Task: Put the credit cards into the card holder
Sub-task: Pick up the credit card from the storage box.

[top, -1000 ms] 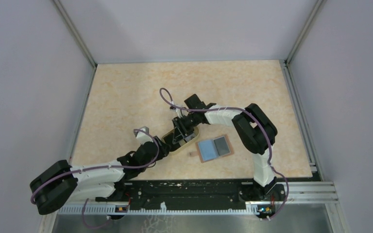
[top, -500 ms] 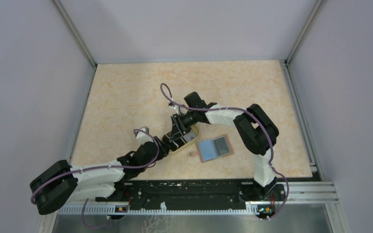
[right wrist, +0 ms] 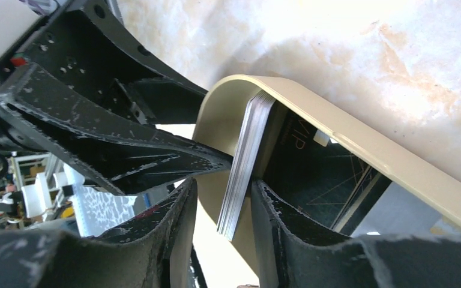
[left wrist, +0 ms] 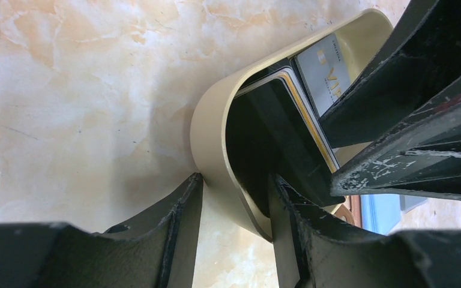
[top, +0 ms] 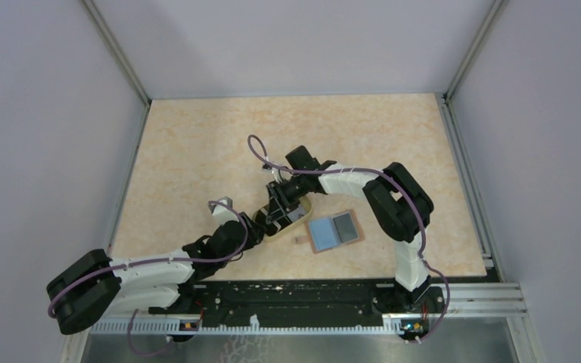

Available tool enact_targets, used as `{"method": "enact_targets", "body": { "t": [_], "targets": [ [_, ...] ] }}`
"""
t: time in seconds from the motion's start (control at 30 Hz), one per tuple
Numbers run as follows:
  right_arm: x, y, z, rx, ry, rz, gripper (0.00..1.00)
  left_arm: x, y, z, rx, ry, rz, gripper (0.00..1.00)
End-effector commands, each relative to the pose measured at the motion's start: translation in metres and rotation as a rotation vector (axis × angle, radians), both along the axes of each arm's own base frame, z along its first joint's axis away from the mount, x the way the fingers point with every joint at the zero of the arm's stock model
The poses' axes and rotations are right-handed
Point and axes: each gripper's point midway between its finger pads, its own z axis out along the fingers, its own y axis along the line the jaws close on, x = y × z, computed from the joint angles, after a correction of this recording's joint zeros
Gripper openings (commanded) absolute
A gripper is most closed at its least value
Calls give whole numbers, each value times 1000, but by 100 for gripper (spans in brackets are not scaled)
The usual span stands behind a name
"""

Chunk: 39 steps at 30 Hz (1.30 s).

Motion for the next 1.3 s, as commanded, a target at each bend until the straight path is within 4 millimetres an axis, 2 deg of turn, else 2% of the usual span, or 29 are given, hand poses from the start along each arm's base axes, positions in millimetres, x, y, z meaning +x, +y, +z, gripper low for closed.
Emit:
{"method": "enact_targets", "body": {
  "t": [0.0, 0.33, 0.57, 0.8, 1.27],
  "targets": [
    [3, 8, 5, -1, -75, 25, 39, 5, -8, 13, -61, -26, 5, 50],
    [-7, 13, -6, -36, -67, 63, 45, 5, -8, 13, -60, -26, 5, 50],
    [-15, 16, -2, -8, -13, 79, 46, 5, -8, 14, -61, -26, 4, 50],
    [-12, 16, 8, -4, -44, 81, 42, 5, -8, 13, -61, -25, 6, 50],
    [2, 5, 13, -6, -48, 50, 39, 5, -8, 13, -63, -24, 4, 50]
  ]
}}
